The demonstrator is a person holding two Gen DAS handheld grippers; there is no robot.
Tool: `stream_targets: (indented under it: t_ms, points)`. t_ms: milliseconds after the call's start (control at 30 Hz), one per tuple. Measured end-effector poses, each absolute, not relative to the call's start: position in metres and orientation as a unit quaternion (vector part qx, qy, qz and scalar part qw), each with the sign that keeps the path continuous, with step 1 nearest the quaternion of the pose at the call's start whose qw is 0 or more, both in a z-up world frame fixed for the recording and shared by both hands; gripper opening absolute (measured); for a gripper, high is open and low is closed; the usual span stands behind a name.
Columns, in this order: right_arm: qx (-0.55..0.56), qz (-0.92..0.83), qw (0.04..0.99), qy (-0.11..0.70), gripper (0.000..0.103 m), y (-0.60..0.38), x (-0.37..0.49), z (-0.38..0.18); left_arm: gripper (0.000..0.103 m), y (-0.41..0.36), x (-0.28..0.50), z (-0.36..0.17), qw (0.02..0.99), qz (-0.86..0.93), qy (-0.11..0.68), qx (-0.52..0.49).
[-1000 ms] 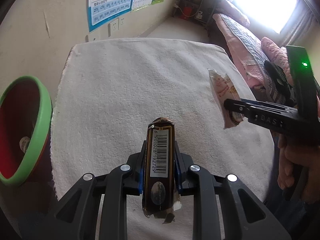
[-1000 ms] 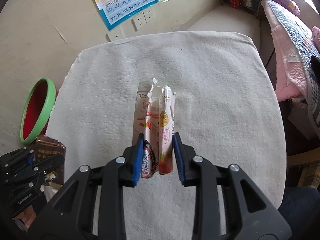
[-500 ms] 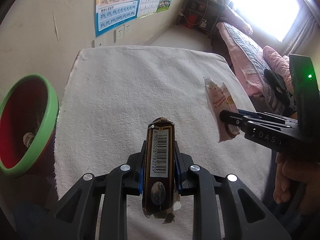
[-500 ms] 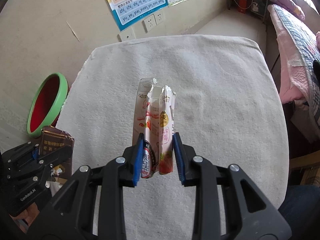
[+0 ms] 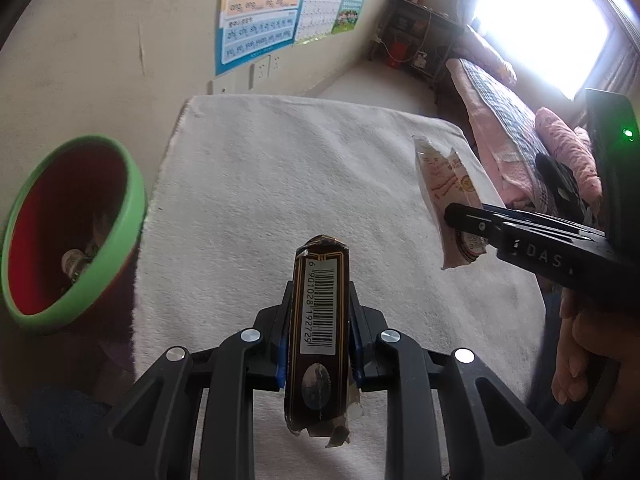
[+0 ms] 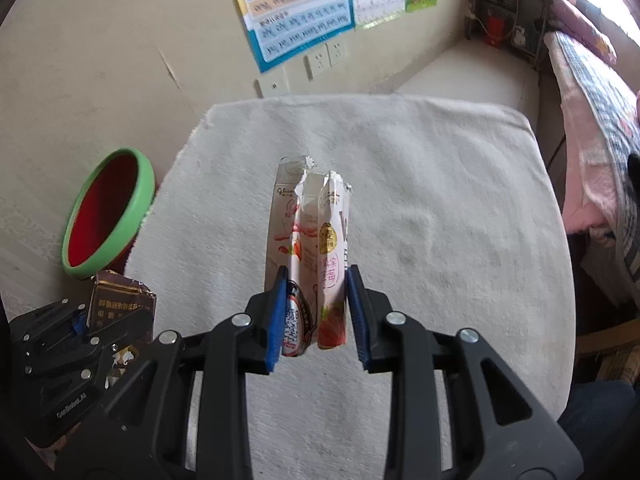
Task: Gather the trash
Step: 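Carry the brown wrapper and pink-white packet over the red bucket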
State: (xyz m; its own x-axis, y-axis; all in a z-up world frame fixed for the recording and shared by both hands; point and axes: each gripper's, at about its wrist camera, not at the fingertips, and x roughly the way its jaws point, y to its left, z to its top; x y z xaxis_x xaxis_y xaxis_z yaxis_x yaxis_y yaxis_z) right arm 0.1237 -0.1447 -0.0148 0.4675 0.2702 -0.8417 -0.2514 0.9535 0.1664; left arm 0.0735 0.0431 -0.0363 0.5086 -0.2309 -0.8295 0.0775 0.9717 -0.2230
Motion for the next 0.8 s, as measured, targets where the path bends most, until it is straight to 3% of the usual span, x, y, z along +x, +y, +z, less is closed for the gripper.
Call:
stream_targets:
  t_ms: [800]
  points:
    - [0.003, 0.178, 0.874, 0.452, 0.029, -0.096, 0.129, 0.015, 0.020, 0.100, 0.078, -0.008, 0.887, -0.051, 0.448, -0.101]
